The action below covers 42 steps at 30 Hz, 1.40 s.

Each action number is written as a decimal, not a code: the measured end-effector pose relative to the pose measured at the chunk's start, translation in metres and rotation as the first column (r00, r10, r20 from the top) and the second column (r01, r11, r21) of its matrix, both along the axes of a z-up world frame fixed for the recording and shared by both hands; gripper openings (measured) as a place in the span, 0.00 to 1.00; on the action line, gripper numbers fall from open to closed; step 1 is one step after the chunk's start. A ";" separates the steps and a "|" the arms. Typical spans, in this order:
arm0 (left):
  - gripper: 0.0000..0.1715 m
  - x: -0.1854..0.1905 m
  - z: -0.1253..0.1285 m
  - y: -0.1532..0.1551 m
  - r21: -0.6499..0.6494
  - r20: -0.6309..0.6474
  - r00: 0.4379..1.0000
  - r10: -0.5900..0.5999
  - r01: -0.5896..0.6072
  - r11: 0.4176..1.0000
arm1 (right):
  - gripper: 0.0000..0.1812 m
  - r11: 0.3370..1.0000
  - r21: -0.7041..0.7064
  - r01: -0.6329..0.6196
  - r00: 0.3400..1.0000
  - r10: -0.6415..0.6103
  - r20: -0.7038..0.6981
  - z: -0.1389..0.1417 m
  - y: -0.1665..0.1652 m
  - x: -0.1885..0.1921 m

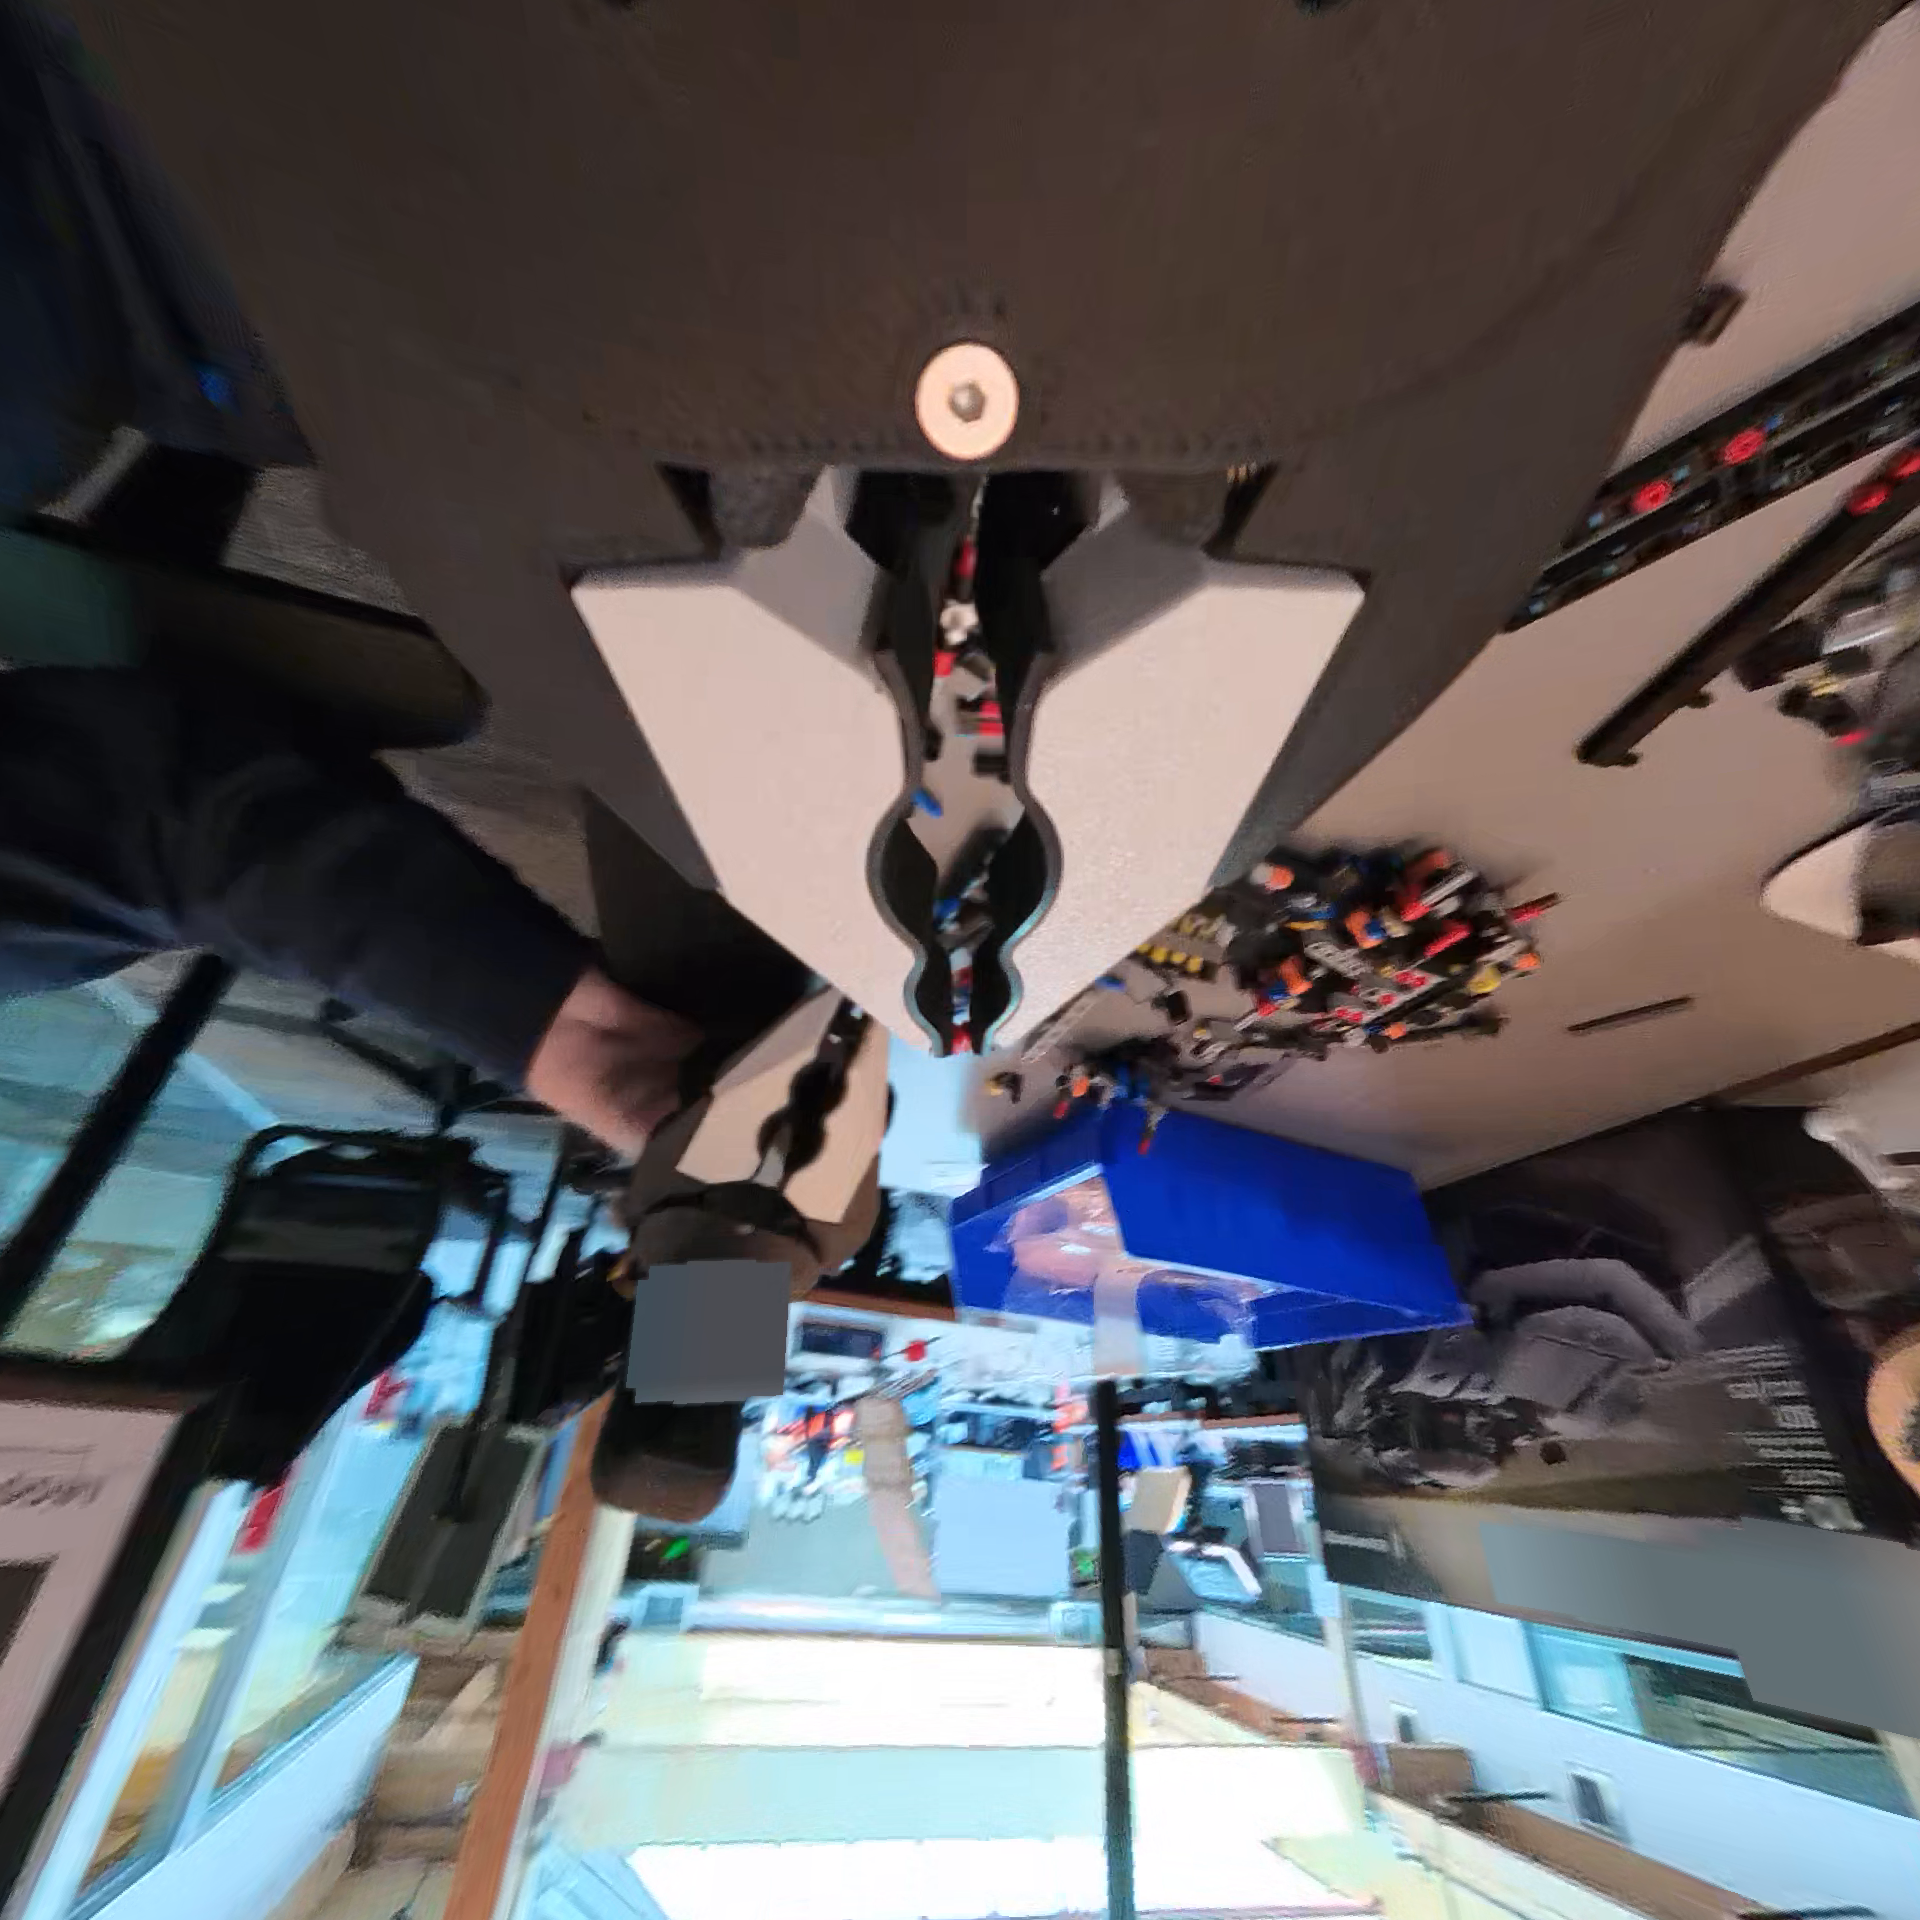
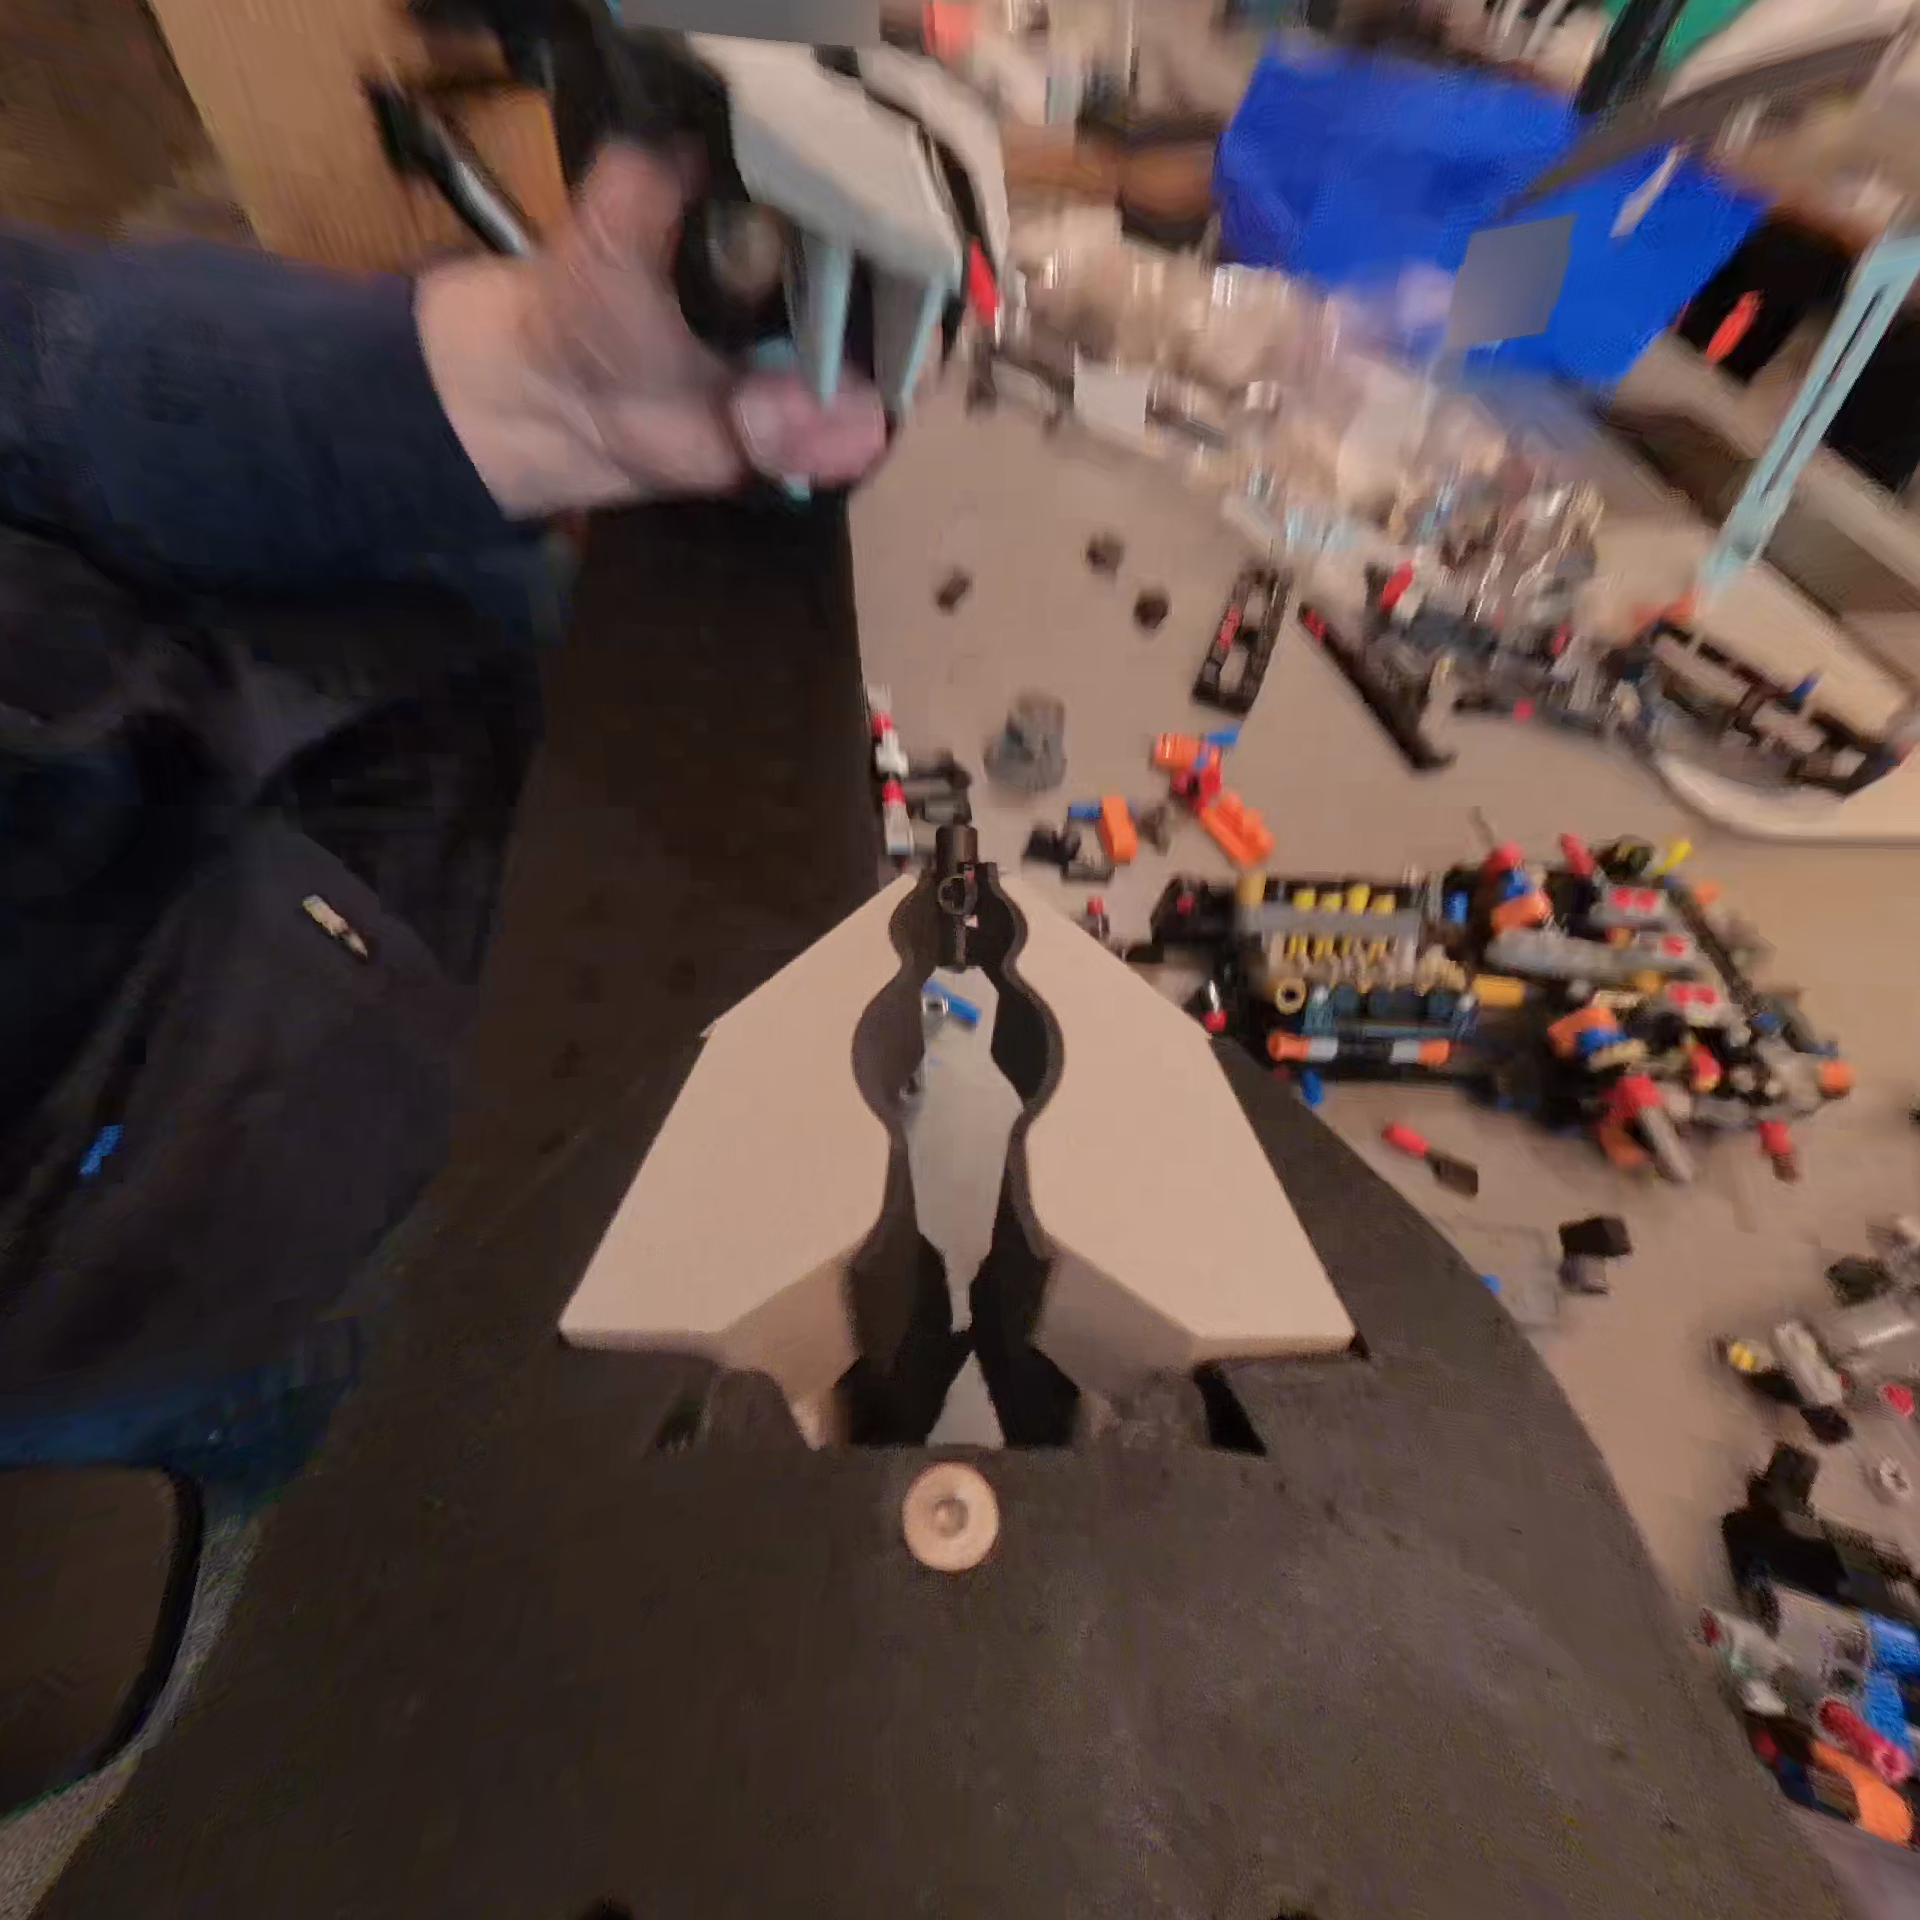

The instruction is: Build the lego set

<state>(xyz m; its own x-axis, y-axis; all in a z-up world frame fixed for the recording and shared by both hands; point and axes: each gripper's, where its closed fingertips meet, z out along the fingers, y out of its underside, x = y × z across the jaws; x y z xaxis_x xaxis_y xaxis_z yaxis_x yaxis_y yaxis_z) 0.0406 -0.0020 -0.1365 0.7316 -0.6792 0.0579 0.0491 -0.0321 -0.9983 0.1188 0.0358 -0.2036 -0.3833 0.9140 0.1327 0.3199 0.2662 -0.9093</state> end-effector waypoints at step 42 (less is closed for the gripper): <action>0.06 0.192 -0.224 -0.183 -0.715 -0.475 0.381 -0.793 0.359 0.600 | 0.03 1.000 0.023 0.016 0.999 -0.017 0.033 -0.010 0.004 0.000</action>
<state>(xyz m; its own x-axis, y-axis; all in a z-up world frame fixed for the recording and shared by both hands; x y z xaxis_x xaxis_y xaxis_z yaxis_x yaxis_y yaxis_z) 0.2327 -0.1850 -0.3600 0.0838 -0.9823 0.1676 -0.8434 -0.1595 -0.5131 0.1187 0.0400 -0.2134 -0.3725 0.9172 0.1410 0.3548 0.2812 -0.8916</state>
